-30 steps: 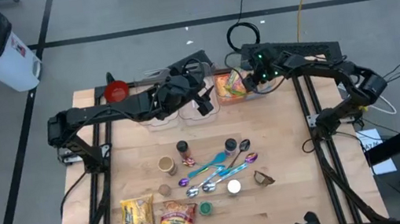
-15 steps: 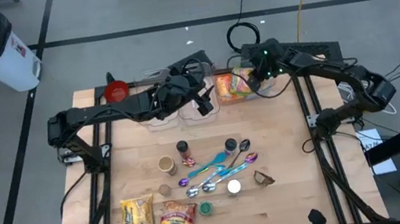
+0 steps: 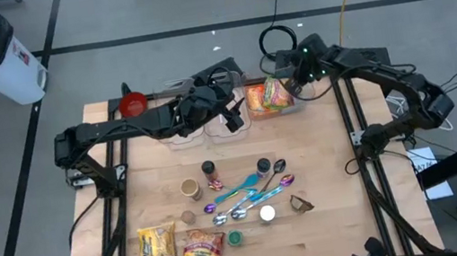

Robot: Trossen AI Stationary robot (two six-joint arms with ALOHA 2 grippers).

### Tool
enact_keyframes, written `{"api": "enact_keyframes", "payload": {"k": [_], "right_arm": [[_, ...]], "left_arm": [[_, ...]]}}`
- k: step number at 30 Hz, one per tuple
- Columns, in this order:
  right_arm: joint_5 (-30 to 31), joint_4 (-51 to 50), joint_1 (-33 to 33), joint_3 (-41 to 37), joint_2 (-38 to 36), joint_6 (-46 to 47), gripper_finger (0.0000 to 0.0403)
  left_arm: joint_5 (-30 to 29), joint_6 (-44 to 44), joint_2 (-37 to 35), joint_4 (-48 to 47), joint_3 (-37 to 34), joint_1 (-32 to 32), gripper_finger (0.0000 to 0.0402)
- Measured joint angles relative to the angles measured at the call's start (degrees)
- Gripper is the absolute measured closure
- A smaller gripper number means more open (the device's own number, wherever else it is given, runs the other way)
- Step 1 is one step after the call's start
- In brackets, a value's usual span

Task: Pick & Place Food Item
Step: Put the green noodle pack into the right transparent bin

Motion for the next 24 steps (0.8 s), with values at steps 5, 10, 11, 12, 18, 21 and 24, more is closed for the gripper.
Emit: {"api": "enact_keyframes", "payload": {"k": [5, 10, 11, 12, 18, 21, 24], "right_arm": [[-3.23, 0.74, 0.11, -0.85, 1.97, 2.1, 0.0303], [-4.37, 4.11, 0.15, -2.72, 5.29, 4.68, 0.022], [-4.48, 4.99, 0.13, -2.97, 5.9, 5.14, 0.0208], [-4.49, 5.22, 0.13, -3.08, 6.41, 5.6, 0.0201], [-4.52, 6.0, 0.13, -3.15, 8.03, 5.95, 0.0213], [-4.52, 5.94, 0.15, -3.15, 8.07, 5.66, 0.0254], [-4.55, 5.8, 0.15, -3.15, 8.07, 5.25, 0.0307]], "left_arm": [[0.02, -0.08, 0.0, 0.0, 0.0, -0.02, 0.0119], [0.04, -0.15, 0.0, -0.02, 0.0, 0.0, 0.0119], [0.04, -0.15, 0.0, -0.02, -0.01, 0.0, 0.0119], [0.04, -0.15, 0.0, -0.02, 0.0, 0.0, 0.0119], [0.06, -0.13, 0.0, -0.1, 0.0, 0.02, 0.0119], [0.04, -0.13, 0.0, -0.11, 0.0, 0.02, 0.0119], [0.06, -0.13, 0.0, -0.11, 0.0, 0.02, 0.0119]]}}
